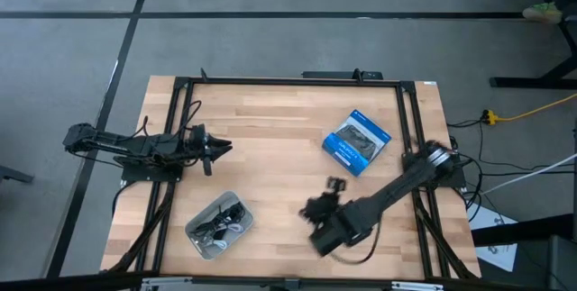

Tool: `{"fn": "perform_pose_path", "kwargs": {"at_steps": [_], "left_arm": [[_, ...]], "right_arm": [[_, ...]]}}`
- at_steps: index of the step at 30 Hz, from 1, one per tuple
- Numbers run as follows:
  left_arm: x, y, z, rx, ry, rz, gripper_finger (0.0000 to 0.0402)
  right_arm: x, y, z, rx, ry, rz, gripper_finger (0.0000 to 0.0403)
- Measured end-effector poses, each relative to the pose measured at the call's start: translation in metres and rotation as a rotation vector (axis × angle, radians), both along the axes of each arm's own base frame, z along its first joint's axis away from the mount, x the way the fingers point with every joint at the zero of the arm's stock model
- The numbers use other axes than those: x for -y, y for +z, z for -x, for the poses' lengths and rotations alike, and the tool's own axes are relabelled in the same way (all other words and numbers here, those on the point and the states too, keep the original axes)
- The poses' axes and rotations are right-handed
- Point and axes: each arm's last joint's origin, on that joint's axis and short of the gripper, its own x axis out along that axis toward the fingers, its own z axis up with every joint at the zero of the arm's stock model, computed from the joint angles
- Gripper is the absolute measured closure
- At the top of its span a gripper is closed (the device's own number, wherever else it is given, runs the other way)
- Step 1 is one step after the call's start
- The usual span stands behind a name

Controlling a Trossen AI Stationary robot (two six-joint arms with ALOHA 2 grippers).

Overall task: Pick and place USB-C Cables
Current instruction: Return to Home Position

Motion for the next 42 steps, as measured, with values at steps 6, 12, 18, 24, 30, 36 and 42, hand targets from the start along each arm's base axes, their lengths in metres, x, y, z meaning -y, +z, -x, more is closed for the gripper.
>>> {"fn": "perform_pose_path", "kwargs": {"at_steps": [6,12,18,24,30,36,42], "left_arm": [[0.000,0.000,0.000,0.002,-0.016,0.014,0.0315],[0.001,0.000,0.000,0.002,-0.019,0.014,0.0315],[0.001,0.000,0.000,0.002,-0.017,0.013,0.0315],[0.001,0.000,0.000,0.000,-0.017,0.006,0.0315],[0.000,0.000,0.000,-0.020,-0.022,-0.065,0.0315],[0.000,0.000,0.000,-0.030,-0.025,-0.096,0.0315],[0.001,0.000,0.000,-0.032,-0.032,-0.103,0.0315]], "right_arm": [[0.042,0.034,0.079,0.305,-0.154,-0.099,0.0309],[0.067,0.022,0.139,0.702,0.044,-0.400,0.0309],[0.098,-0.019,0.170,1.074,0.568,-0.725,0.0309],[0.127,-0.054,0.193,1.167,0.722,-0.653,0.0309],[0.149,-0.076,0.201,1.127,0.687,-0.565,0.0309],[0.164,-0.091,0.208,1.073,0.621,-0.544,0.0309],[0.170,-0.102,0.217,1.007,0.587,-0.540,0.0309]]}}
